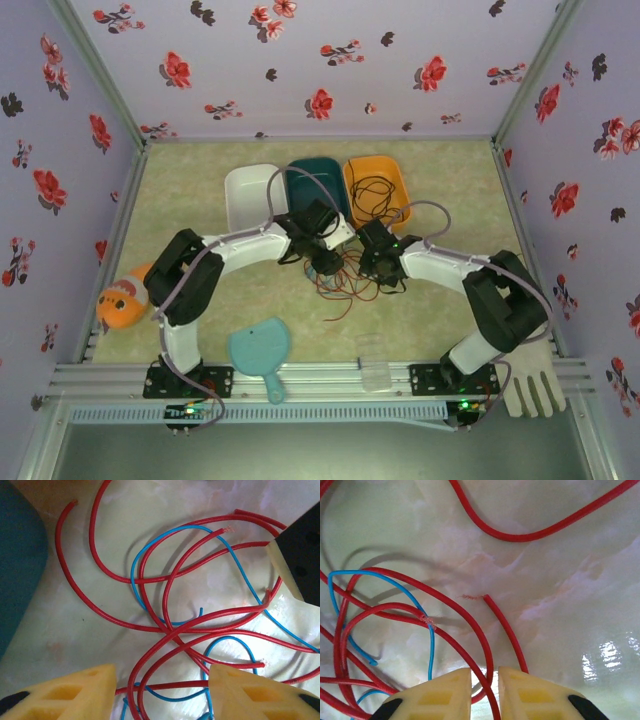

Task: Untangle the cables

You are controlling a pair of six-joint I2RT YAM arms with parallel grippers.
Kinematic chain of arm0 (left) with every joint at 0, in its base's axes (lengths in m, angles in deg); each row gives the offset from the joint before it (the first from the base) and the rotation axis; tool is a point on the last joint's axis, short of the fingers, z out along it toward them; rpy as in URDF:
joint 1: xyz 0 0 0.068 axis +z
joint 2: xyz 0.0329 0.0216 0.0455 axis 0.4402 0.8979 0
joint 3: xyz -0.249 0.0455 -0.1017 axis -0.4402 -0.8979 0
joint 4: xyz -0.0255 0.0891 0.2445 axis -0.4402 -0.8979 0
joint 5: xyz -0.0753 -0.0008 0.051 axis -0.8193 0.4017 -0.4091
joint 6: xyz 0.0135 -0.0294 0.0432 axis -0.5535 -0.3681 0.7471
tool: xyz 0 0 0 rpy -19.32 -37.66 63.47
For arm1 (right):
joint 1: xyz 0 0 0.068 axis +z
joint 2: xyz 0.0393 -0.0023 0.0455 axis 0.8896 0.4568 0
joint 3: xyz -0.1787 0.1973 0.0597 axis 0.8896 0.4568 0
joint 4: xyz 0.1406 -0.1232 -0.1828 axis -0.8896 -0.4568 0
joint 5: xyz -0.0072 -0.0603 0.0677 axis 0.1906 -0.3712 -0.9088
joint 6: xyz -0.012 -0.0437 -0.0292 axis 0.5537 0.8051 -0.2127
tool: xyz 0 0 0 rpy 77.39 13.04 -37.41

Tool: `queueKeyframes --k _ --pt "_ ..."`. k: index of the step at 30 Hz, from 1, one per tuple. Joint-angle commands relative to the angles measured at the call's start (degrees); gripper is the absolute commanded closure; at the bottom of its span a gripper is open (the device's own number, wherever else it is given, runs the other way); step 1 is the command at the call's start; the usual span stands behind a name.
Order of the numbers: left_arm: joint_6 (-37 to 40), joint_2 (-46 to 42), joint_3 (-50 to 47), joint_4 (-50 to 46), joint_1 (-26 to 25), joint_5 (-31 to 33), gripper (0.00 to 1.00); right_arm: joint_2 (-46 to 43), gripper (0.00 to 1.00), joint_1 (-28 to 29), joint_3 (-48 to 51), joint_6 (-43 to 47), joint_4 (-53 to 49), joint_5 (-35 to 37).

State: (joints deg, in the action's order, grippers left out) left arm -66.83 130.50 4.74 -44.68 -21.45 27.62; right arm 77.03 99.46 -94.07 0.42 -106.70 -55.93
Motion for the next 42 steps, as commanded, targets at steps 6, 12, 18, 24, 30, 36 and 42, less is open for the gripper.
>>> queueKeyframes --k 6,12,18,24,30,36,42 --pt "-1.24 0.62 0.89 -0.52 0.46 1.18 0.65 -0.20 0.89 -0.34 -1.67 0.77 -1.79 2.38" --pt "-2.91 -0.85 -0.10 0.07 0.46 2.21 0.82 -7.37 0.91 -0.34 -4.21 5.81 -9.68 10.11" --pt "-5.02 -2.01 -2.09 1.51 0.29 2.48 0.95 -15.27 0.91 -0.36 -7.40 12.55 -15.06 15.39" --pt "-6.73 -2.72 -4.11 3.37 0.33 3.11 1.00 -20.11 0.90 -0.34 -10.47 19.31 -13.02 12.82" --pt "-8.28 -3.60 -5.43 4.84 0.53 4.71 1.00 -21.37 0.89 -0.37 -11.40 23.59 -10.47 9.18" --pt "-9.83 -5.28 -6.98 5.25 1.34 5.91 1.00 -19.23 0.87 -0.39 -10.51 21.70 -10.58 6.58" --pt "-12.39 -8.80 -9.22 5.71 1.65 7.15 1.00 -17.51 0.89 -0.60 -8.79 19.56 -12.35 7.11"
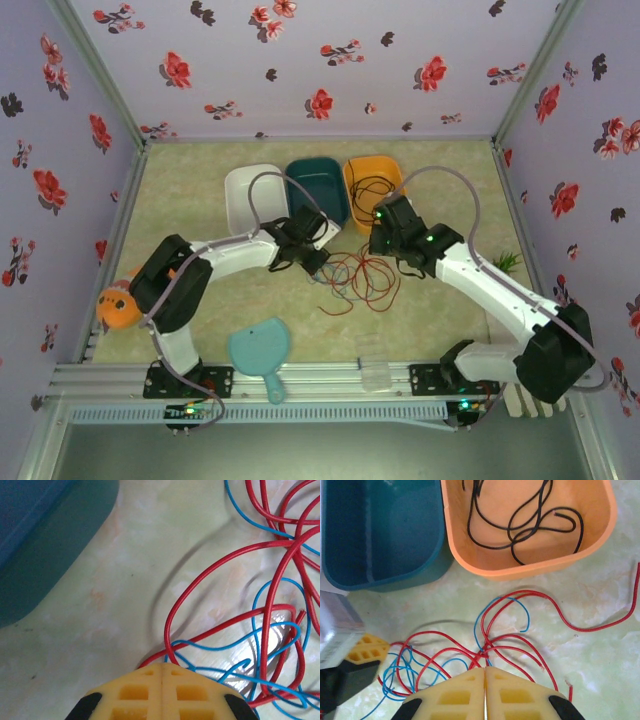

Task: Untangle the cables

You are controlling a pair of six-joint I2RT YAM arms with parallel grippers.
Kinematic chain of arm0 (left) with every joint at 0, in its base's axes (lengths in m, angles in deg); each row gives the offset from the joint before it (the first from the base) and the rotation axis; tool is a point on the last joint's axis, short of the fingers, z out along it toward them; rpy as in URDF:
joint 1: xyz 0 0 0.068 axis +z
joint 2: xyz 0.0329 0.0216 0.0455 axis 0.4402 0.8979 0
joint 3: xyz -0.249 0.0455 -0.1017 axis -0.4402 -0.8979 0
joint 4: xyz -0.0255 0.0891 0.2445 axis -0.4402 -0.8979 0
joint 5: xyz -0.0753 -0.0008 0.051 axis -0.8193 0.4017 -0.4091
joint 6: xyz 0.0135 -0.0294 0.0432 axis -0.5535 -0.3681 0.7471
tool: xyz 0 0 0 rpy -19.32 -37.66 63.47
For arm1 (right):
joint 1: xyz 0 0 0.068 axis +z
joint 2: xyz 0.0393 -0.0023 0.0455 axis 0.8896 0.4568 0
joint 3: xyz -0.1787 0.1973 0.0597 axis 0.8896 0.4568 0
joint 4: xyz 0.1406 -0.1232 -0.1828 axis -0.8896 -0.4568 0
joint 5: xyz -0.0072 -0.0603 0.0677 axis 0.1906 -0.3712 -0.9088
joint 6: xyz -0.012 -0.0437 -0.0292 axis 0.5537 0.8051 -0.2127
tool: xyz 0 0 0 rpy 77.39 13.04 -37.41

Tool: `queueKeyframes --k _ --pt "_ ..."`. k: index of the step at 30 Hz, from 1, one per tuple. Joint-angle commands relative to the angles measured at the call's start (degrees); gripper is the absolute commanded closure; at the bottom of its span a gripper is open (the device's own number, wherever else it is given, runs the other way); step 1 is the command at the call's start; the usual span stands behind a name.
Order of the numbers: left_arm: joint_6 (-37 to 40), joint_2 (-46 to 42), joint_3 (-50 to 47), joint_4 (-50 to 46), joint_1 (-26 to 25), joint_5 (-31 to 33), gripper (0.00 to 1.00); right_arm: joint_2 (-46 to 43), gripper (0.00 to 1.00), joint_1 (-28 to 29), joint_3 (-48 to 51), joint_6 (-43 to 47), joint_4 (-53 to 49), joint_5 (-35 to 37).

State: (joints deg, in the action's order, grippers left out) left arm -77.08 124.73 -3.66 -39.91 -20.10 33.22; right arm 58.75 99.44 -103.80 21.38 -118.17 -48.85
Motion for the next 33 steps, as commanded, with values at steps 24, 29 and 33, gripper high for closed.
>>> queueKeyframes --k 24,29,33 --pt "8.25 1.37 7.27 -1.65 0.35 -13.48 0.43 7.84 0.66 -14.04 7.82 -5.84 -0.78 -6.81" --pt "12.12 5.83 13.25 -7.11 0.07 -16.35 0.52 7.18 0.62 -14.11 8.33 -6.19 -0.09 -7.75" --pt "13.79 8.89 16.44 -10.51 -0.10 -17.35 0.56 6.54 0.59 -14.12 8.52 -6.45 0.27 -7.64"
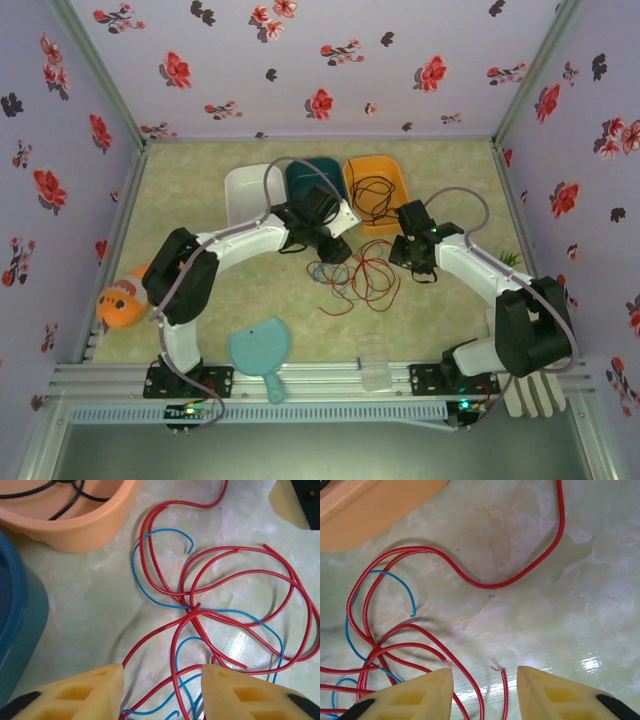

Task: Untangle the cables

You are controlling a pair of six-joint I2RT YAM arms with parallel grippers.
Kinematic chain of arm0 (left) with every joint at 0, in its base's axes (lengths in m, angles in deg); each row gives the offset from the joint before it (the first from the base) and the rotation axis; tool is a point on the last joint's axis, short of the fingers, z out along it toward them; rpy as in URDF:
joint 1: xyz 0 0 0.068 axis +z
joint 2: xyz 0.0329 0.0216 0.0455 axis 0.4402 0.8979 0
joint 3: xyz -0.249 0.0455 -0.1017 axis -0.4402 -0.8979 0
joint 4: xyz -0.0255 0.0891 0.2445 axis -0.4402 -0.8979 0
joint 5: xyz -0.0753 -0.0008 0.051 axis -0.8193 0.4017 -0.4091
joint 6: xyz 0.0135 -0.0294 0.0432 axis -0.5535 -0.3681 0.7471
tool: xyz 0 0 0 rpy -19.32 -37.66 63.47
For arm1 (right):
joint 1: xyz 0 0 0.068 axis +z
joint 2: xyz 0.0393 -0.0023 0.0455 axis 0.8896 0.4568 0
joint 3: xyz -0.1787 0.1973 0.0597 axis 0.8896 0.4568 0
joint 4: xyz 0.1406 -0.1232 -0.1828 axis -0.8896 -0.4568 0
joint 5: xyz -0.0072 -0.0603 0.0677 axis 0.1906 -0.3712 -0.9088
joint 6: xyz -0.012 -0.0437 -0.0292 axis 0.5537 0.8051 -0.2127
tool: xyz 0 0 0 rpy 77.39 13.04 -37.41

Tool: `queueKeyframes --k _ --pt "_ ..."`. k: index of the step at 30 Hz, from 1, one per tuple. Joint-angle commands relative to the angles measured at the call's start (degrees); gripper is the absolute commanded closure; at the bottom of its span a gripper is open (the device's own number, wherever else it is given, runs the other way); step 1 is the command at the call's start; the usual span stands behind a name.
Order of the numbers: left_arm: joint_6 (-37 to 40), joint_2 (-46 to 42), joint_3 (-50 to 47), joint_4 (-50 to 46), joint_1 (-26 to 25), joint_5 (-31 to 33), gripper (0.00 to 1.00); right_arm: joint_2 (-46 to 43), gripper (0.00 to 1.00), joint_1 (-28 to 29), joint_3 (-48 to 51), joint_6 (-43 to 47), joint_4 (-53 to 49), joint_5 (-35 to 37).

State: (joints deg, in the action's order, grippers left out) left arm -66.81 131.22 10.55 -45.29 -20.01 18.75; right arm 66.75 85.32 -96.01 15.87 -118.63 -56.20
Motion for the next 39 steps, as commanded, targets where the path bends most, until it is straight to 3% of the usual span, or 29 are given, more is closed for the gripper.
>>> queueKeyframes --k 1,12,21,31,39 --pt "3.93 3.17 3.09 -5.89 -0.33 -3.00 0.56 -1.60 0.58 0.00 0.83 -1.09 0.83 -0.19" --pt "3.84 8.27 6.98 -6.44 -1.83 -3.15 0.61 -4.24 0.57 0.02 1.71 -1.91 1.06 1.49" --pt "1.43 7.36 6.89 -3.96 -2.21 -2.78 1.00 -5.24 0.58 0.00 2.82 -1.93 3.28 0.14" --pt "-2.92 -5.94 -0.64 1.20 -2.18 -2.65 1.00 -6.73 0.58 0.93 7.13 -2.59 13.63 -9.02" --pt "-6.50 -13.42 -4.49 3.02 -1.98 0.21 1.00 -5.58 0.58 3.34 6.27 -2.61 16.10 -9.85"
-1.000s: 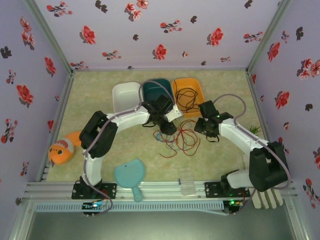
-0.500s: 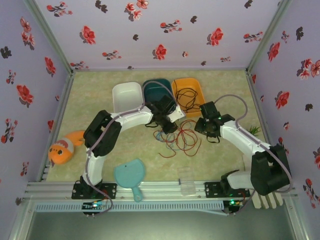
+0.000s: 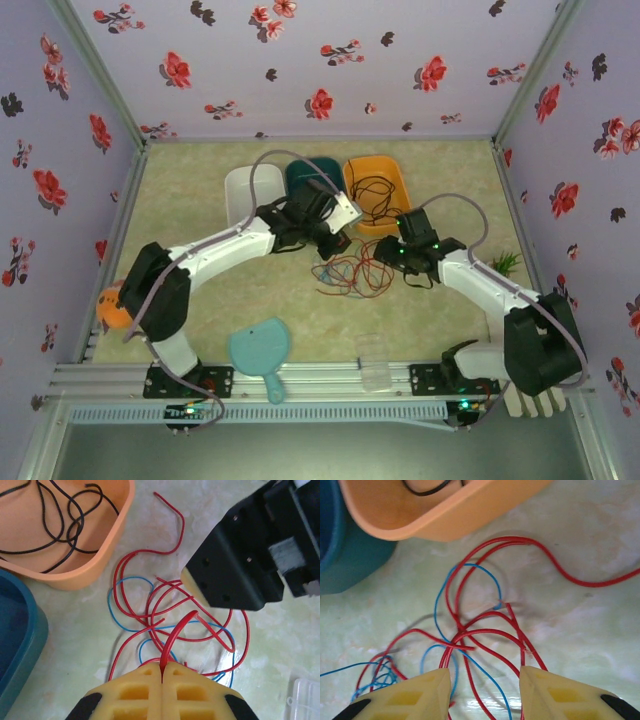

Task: Untangle the cables

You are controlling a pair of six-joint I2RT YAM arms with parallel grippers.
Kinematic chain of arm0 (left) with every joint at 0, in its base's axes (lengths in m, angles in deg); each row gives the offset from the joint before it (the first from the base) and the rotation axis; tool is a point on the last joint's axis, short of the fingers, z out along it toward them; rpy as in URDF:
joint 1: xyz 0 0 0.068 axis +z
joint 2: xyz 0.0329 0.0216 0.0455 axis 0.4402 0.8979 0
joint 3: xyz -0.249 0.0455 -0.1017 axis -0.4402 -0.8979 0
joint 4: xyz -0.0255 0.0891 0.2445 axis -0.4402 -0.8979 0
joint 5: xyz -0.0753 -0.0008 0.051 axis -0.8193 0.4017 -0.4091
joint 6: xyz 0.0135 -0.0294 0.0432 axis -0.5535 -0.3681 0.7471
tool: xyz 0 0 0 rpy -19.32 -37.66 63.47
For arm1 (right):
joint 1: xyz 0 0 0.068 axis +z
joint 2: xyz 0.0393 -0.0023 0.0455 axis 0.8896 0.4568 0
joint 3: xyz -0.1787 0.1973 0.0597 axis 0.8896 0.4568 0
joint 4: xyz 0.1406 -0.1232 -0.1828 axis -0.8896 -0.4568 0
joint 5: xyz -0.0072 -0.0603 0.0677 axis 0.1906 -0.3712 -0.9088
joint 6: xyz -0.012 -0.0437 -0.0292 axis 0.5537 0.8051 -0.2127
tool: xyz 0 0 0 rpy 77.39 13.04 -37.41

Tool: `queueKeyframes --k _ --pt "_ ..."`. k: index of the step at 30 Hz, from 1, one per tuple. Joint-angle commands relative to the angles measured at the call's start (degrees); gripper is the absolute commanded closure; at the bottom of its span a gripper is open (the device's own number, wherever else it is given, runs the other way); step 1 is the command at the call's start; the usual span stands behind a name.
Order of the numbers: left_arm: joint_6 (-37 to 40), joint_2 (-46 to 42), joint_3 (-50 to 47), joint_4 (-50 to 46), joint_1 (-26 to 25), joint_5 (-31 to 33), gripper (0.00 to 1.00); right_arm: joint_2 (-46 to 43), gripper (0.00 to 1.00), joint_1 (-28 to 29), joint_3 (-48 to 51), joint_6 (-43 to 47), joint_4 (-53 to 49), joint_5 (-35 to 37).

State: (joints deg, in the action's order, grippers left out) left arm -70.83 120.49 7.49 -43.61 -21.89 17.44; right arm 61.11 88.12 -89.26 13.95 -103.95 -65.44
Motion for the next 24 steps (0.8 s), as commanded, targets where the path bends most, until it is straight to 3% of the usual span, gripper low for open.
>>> queueKeyframes --k 1,13,24 --pt "-2.70 -3.56 -1.56 1.49 -0.16 1.90 1.00 0.51 0.59 0.54 -0.65 -0.69 1.18 -0.43" --pt "-4.45 -13.71 -4.01 5.65 -0.16 8.11 1.00 7.87 0.61 1.42 -0.22 -2.01 2.83 0.29" --pt "-5.09 -21.15 -4.48 8.11 -0.16 8.72 1.00 13.12 0.65 1.51 0.75 -1.86 3.09 3.19"
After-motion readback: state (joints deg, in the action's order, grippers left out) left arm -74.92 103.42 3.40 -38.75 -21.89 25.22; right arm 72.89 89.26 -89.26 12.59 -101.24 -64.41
